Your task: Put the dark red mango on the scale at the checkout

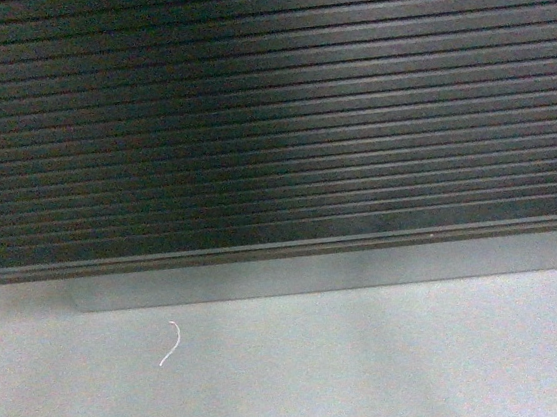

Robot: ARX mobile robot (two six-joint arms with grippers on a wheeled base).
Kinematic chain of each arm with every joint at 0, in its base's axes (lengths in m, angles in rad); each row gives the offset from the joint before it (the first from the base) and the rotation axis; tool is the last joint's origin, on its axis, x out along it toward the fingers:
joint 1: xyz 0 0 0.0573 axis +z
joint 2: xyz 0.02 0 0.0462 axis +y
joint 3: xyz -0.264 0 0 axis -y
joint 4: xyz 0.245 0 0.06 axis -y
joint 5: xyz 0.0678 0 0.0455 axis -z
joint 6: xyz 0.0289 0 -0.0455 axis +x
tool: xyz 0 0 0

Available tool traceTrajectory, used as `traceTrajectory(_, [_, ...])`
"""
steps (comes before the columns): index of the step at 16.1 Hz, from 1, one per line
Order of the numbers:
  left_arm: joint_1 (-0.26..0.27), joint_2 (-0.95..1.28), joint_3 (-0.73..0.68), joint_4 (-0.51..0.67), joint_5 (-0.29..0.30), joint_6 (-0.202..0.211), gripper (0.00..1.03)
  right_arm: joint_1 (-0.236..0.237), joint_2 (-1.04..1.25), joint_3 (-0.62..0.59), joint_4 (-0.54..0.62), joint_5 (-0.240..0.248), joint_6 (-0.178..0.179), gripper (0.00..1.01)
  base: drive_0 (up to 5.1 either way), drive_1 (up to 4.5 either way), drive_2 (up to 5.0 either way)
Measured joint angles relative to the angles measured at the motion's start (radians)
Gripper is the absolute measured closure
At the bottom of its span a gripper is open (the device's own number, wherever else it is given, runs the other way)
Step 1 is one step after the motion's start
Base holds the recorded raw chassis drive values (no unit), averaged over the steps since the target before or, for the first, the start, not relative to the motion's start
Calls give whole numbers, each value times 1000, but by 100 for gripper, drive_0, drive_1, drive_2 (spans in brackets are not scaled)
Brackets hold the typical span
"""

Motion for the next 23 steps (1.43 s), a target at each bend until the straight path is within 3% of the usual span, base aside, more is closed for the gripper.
traceTrajectory(14, [0, 0, 0, 0, 0, 0, 5, 0, 0, 0, 2, 0, 0, 3, -4, 277, -286])
traceTrajectory(23, [0, 0, 0, -1, 0, 0, 5, 0, 0, 0, 0, 0, 0, 3, 0, 0, 0])
